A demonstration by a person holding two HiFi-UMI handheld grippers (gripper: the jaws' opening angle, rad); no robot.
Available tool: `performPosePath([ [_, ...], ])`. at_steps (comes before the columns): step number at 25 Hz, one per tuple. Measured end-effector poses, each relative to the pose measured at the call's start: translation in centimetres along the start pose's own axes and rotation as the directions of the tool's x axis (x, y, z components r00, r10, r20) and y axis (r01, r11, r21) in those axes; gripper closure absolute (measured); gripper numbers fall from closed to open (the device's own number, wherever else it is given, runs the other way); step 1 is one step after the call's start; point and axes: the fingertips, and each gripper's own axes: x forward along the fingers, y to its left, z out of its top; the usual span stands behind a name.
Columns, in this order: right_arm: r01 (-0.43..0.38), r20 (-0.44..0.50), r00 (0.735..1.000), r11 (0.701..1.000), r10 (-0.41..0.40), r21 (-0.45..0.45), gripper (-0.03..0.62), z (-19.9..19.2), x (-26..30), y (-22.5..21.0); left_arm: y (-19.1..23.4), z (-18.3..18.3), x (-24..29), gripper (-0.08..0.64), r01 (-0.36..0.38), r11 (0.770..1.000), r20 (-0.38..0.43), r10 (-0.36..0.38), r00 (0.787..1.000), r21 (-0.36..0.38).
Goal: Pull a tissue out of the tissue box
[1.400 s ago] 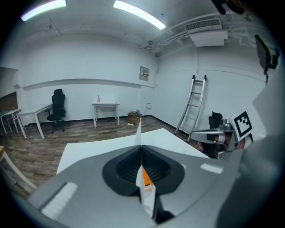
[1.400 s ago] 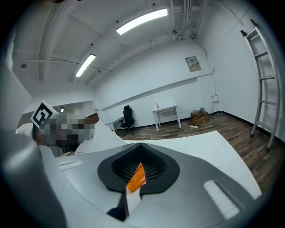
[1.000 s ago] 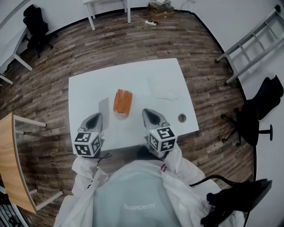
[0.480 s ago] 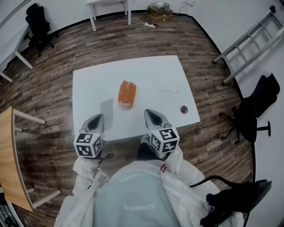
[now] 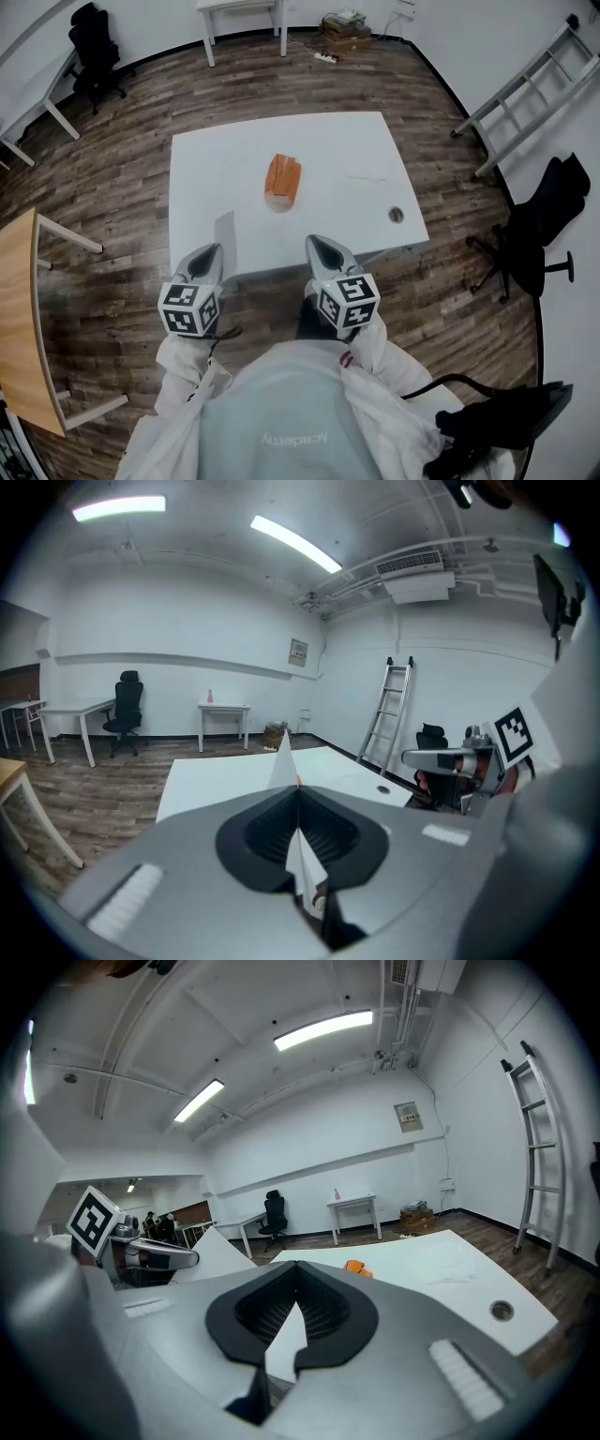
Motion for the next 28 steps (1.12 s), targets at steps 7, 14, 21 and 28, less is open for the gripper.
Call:
performPosePath([
  [7, 0.005, 0.018, 1.000, 1.000, -0.005, 0.003, 0.592, -1.2, -2.9, 3.2, -1.2, -1.6, -3.7, 0.558, 0.015, 1.000, 0.019, -0.015, 1.000, 0.012],
  [14, 0.017, 0.020, 1.000, 1.000, -0.017, 0.012, 0.592, -2.5, -5.5, 5.7, -1.7, -3.1, -6.7, 0.558, 0.033, 0.999, 0.022, -0.034, 0.999, 0.013],
  [21, 0.052, 0.024, 0.998, 0.998, -0.053, 0.028, 0.592, -2.2, -7.2, 5.6, -2.5, -3.1, -7.8, 0.558, 0.046, 0.999, 0.027, -0.047, 0.999, 0.012],
  [28, 0.057, 0.009, 0.998, 0.998, -0.057, 0.029, 0.592, -2.5, -7.7, 5.5, -2.9, -3.5, -8.1, 0.558, 0.048, 0.999, 0.023, -0.048, 0.999, -0.003],
])
